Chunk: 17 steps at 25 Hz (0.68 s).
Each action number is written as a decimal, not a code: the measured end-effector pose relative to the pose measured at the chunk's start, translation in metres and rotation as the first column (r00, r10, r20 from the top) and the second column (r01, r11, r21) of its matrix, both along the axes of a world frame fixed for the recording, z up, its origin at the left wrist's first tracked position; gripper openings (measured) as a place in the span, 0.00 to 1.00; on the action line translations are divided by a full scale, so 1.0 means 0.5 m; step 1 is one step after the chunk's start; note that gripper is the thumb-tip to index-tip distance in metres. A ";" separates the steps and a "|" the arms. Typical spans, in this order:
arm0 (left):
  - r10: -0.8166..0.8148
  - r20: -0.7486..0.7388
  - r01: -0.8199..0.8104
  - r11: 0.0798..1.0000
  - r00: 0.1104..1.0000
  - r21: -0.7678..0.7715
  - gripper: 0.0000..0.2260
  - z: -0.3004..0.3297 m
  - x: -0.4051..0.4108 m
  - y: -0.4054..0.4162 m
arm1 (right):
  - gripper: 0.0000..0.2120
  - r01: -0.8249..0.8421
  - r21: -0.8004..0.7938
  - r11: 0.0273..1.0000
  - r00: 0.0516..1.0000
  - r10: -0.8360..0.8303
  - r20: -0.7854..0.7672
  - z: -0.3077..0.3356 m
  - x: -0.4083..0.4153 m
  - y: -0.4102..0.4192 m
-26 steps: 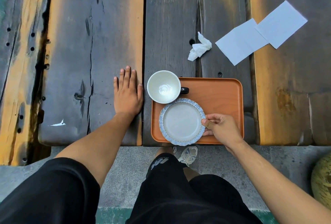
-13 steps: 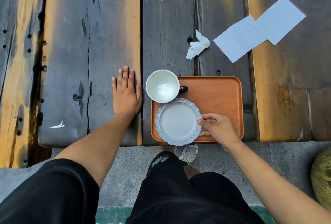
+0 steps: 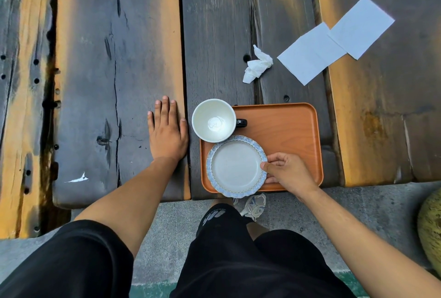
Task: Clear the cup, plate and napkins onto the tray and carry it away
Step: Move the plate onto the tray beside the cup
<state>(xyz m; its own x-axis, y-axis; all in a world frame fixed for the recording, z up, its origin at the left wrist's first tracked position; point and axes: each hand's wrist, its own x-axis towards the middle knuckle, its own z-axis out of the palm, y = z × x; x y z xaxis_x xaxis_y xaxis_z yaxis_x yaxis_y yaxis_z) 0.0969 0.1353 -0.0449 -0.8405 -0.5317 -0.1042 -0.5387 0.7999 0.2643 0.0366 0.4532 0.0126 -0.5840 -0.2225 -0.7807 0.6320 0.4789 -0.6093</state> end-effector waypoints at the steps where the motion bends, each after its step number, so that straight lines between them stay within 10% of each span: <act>1: -0.003 0.002 0.003 1.000 1.000 -0.003 0.27 0.000 0.000 0.000 | 0.06 -0.004 0.005 1.000 1.000 0.004 -0.001 0.000 -0.001 0.000; 17: -0.335 -0.049 0.335 0.942 0.941 -0.002 0.25 0.058 -0.140 -0.080 | 0.05 0.018 0.313 0.950 0.906 0.116 -0.406 0.065 -0.170 -0.044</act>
